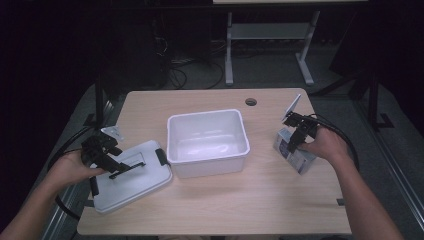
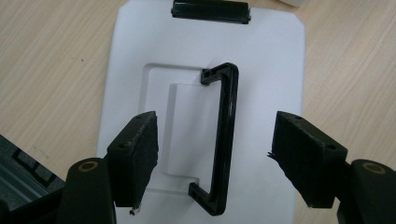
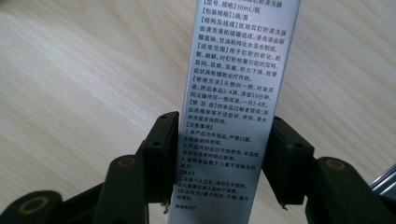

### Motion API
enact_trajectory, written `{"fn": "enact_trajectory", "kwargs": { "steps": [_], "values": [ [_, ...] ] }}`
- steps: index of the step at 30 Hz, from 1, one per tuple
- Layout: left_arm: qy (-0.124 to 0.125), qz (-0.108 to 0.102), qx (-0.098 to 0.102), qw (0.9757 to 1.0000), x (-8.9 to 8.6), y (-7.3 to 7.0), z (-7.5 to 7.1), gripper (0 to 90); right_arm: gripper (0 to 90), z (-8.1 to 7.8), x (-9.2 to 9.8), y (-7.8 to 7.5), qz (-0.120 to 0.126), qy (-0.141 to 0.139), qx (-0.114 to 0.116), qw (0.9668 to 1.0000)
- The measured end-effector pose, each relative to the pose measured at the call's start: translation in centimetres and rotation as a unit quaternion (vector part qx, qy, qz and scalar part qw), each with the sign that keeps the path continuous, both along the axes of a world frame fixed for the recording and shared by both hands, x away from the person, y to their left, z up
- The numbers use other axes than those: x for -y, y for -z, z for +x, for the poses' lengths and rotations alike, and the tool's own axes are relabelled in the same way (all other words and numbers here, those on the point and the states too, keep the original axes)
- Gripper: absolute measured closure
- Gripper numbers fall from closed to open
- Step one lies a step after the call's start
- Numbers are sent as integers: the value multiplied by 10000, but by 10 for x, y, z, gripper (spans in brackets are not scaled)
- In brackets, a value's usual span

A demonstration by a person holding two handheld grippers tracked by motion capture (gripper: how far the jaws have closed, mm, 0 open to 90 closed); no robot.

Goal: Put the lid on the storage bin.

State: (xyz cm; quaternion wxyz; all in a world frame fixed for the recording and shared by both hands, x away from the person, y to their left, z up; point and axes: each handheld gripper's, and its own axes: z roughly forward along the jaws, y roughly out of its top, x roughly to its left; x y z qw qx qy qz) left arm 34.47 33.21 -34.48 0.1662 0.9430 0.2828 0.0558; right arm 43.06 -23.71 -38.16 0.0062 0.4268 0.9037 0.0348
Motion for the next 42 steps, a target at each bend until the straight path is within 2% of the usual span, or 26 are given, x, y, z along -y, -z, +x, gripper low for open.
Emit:
{"fn": "enact_trajectory", "kwargs": {
  "steps": [6,20,27,42],
  "values": [
    [23,2,15,10000,1,0,1,311,545,0,1,0,4,-13,-11,10000],
    [20,-6,56,10000,0,-3,2,313,554,-2,3,-1,-77,-47,73,9999],
    [4,-11,42,10000,0,-3,2,314,555,-4,7,-4,-17,-40,80,10000],
    [59,-15,55,10000,3,-4,3,314,556,-14,1,-21,-23,-346,206,9992]
  ]
}}
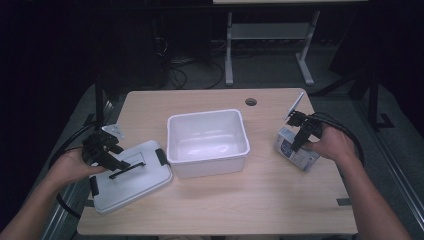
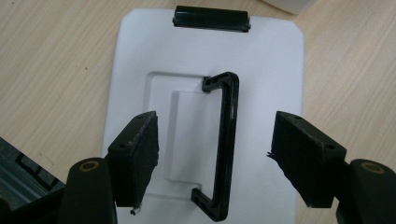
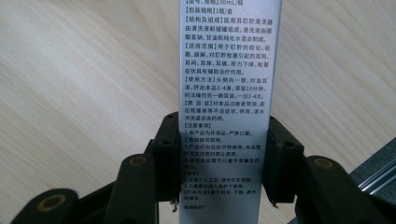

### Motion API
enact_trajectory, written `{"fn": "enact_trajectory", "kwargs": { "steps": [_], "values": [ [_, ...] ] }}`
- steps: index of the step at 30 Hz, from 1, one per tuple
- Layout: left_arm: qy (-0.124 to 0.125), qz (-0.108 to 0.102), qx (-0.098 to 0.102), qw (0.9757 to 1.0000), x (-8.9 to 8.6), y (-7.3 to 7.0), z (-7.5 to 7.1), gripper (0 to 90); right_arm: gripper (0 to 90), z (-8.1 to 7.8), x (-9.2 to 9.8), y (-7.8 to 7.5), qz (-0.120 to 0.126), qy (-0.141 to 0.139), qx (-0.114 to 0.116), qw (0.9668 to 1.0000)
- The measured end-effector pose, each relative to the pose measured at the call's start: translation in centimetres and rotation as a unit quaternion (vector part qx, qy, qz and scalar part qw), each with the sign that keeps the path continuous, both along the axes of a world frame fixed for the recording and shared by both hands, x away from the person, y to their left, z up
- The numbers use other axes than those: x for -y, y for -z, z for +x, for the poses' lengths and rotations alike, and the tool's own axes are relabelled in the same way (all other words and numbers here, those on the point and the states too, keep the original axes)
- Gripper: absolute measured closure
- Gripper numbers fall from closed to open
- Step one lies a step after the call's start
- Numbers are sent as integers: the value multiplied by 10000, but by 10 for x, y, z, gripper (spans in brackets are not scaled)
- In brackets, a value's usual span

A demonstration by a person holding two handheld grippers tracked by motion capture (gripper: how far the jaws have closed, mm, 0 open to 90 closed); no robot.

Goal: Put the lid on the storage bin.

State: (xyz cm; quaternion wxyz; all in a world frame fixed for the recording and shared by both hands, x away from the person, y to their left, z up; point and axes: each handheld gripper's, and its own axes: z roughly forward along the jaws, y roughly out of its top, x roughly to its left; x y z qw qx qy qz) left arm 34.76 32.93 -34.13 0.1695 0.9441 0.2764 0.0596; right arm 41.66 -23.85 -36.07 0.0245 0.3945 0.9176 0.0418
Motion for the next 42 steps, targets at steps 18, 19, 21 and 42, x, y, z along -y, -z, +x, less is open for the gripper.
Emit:
{"fn": "enact_trajectory", "kwargs": {
  "steps": [18,19,21,42],
  "values": [
    [6,5,-21,10000,1,-1,0,314,555,-15,-11,-38,12,-531,189,9984],
    [3,1,-22,10000,2,0,0,314,556,-16,-13,-41,-1,-563,195,9982],
    [18,9,-27,10000,3,0,0,314,556,-18,-15,-46,4,-638,228,9977],
    [30,-16,-9,10000,3,-1,1,314,556,-29,-44,-95,-20,-1258,336,9915]
  ]
}}
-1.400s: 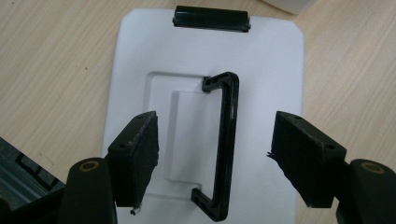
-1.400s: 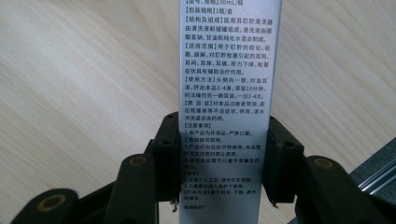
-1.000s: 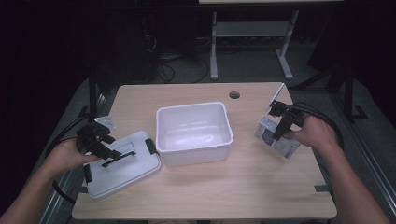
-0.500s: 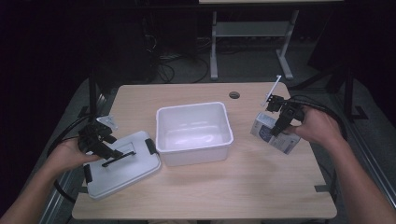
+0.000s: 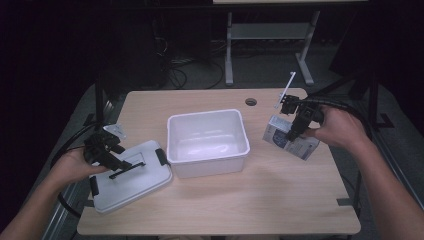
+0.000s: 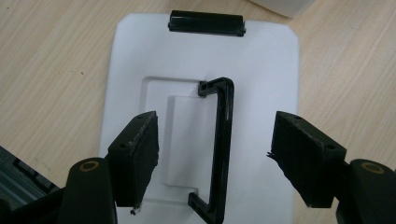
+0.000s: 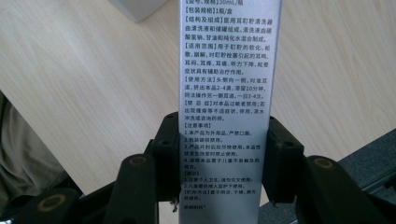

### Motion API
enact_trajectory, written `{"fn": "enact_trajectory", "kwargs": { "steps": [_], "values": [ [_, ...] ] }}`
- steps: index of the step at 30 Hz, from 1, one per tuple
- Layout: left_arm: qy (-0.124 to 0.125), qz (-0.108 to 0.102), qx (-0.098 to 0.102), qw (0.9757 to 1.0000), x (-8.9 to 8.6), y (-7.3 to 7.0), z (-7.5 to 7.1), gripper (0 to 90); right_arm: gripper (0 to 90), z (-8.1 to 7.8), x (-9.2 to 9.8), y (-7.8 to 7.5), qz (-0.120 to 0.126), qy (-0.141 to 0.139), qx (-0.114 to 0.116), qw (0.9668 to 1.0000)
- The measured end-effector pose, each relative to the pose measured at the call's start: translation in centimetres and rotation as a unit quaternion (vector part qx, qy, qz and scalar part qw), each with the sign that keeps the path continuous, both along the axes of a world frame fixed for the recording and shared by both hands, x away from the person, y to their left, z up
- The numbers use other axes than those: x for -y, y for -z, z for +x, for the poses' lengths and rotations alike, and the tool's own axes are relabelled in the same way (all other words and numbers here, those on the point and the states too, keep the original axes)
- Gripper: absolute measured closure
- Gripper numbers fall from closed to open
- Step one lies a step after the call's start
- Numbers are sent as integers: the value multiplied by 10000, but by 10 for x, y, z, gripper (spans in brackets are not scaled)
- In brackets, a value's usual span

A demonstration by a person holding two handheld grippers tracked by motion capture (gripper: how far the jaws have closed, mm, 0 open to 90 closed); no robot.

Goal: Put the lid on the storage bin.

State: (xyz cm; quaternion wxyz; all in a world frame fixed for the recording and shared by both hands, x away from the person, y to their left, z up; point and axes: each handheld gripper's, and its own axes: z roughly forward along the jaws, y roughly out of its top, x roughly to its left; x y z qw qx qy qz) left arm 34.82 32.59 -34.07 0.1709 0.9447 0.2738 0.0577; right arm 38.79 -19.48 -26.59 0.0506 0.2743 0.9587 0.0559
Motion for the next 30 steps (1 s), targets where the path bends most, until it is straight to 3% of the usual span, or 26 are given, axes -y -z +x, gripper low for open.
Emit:
{"fn": "enact_trajectory", "kwargs": {
  "steps": [19,30],
  "values": [
    [6,-3,3,10000,-2,-1,-1,314,555,-9,-32,-37,-31,-519,129,9986],
    [28,-36,21,10000,-1,-2,-1,315,556,-14,-57,-49,-99,-869,156,9960]
  ]
}}
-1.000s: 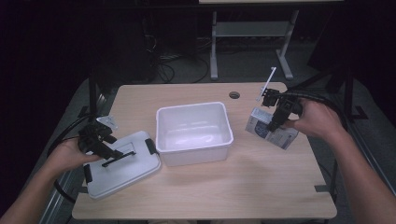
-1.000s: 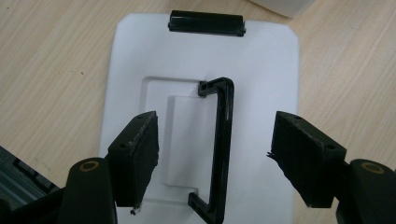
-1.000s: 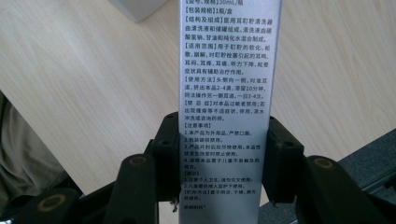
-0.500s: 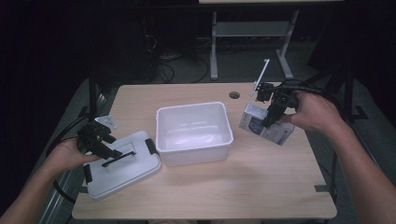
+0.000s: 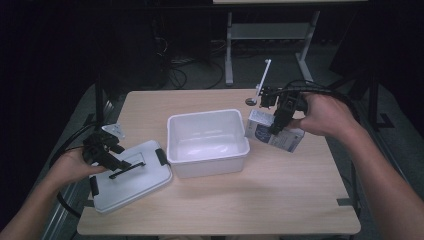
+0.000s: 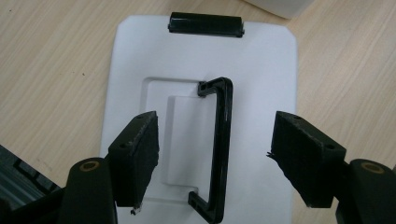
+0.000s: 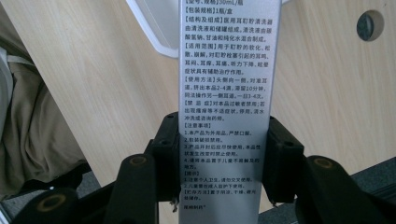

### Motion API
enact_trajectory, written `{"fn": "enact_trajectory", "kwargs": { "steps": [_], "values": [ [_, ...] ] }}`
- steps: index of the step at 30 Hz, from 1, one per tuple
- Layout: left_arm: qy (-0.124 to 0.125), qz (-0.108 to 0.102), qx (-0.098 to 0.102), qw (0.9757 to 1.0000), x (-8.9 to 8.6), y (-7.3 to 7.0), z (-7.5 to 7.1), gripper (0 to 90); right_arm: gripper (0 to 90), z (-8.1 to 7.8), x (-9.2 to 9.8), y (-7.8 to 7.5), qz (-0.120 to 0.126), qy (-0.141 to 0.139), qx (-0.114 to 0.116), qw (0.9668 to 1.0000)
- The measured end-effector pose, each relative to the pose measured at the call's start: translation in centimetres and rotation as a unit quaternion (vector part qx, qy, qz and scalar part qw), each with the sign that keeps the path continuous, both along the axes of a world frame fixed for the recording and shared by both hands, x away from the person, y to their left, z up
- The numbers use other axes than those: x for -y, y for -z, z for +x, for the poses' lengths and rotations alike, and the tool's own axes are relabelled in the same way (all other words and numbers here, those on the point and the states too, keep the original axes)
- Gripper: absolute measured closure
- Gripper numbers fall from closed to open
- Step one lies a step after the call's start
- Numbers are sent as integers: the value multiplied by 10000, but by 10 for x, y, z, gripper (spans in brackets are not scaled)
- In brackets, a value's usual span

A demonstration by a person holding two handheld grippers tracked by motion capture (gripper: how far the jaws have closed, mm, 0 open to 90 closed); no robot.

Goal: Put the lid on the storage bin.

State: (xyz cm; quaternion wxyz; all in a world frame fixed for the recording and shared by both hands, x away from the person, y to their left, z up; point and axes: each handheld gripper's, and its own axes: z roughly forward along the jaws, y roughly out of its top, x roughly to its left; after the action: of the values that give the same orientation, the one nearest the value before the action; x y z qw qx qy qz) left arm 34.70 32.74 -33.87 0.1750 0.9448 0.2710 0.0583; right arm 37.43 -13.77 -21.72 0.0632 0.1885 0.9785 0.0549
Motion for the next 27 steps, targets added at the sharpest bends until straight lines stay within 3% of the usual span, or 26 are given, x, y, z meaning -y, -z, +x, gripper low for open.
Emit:
{"fn": "enact_trajectory", "kwargs": {
  "steps": [11,27],
  "values": [
    [20,-9,-1,10000,1,-1,0,314,556,-2,-25,-13,-72,-330,87,9994],
    [23,-12,-8,10000,1,-2,0,314,555,2,-61,-12,-96,-724,56,9973]
  ]
}}
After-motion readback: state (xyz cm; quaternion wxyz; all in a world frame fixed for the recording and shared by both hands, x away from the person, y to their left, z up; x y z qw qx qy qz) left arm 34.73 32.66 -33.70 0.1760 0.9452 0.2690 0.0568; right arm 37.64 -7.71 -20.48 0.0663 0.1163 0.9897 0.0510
